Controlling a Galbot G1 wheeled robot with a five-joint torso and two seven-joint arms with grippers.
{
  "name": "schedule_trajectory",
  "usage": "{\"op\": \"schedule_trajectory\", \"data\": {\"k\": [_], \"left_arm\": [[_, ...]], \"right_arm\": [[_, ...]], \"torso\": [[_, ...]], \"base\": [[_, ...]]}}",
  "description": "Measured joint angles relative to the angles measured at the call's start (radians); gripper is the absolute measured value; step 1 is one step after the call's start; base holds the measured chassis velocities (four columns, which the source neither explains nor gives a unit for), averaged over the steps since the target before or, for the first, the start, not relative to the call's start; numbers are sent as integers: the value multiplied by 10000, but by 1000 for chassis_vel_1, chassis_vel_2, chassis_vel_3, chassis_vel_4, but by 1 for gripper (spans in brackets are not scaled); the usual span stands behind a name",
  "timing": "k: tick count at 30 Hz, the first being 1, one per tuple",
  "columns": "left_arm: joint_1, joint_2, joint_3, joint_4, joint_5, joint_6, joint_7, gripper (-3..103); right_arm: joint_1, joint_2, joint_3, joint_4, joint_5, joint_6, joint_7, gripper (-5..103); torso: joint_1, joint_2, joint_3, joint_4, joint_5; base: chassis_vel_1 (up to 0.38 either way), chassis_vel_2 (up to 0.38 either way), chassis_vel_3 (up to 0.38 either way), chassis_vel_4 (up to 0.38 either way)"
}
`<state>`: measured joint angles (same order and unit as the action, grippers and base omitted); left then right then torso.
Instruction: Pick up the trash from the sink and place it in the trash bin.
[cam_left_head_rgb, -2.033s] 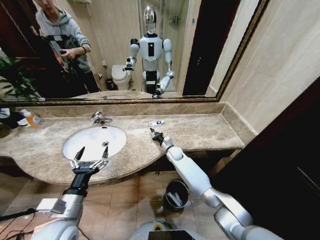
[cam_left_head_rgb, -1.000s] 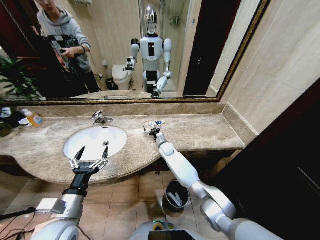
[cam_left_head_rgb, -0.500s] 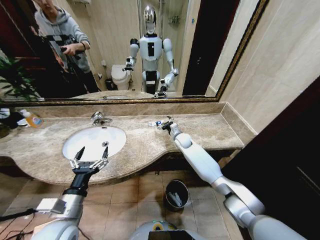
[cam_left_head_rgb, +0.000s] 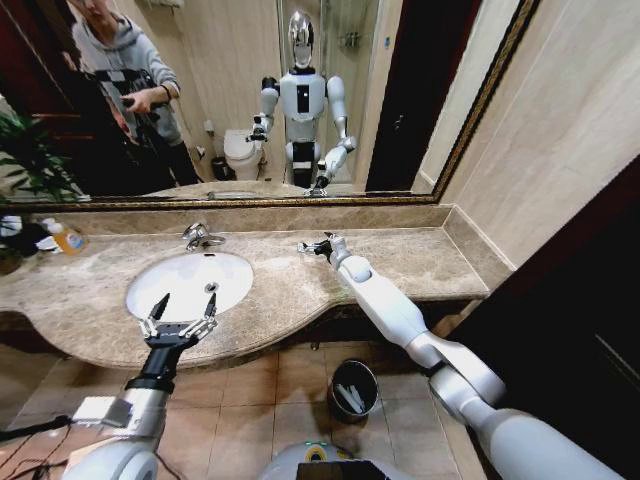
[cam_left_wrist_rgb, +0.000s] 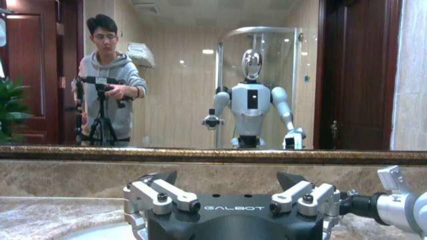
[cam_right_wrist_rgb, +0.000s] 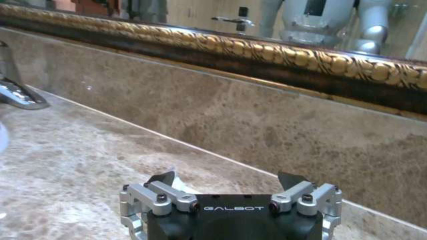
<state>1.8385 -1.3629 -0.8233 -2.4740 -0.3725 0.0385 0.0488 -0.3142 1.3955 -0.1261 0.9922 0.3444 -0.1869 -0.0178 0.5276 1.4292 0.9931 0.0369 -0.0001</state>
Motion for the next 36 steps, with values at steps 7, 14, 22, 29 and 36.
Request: {"op": "schedule_trajectory", "data": {"k": [7, 14, 22, 29, 36], "left_arm": [[0, -1, 0, 1, 0, 0, 0, 100], [0, 0, 0, 0, 0, 0, 0, 100], [0, -1, 0, 0, 0, 0, 0, 100], [0, 0, 0, 0, 0, 0, 0, 100], [0, 0, 0, 0, 0, 0, 0, 100]], "right_arm": [[-30, -77, 227, -397, -330, 334, -7, 100], [-68, -93, 327, -629, -360, 388, -69, 89], [-89, -98, 383, -740, -379, 451, -112, 62], [-272, -291, 423, -583, -371, 465, -92, 32], [-390, -509, 424, -203, -244, 422, -71, 24]], "torso": [[0, 0, 0, -1, 1], [0, 0, 0, -1, 1], [-1, 0, -1, 0, 0], [-1, 0, -1, -1, 1], [-1, 0, 0, -1, 1]], "base": [[0, 0, 0, 0], [0, 0, 0, 0], [0, 0, 0, 0], [0, 0, 0, 0], [0, 0, 0, 0]]}}
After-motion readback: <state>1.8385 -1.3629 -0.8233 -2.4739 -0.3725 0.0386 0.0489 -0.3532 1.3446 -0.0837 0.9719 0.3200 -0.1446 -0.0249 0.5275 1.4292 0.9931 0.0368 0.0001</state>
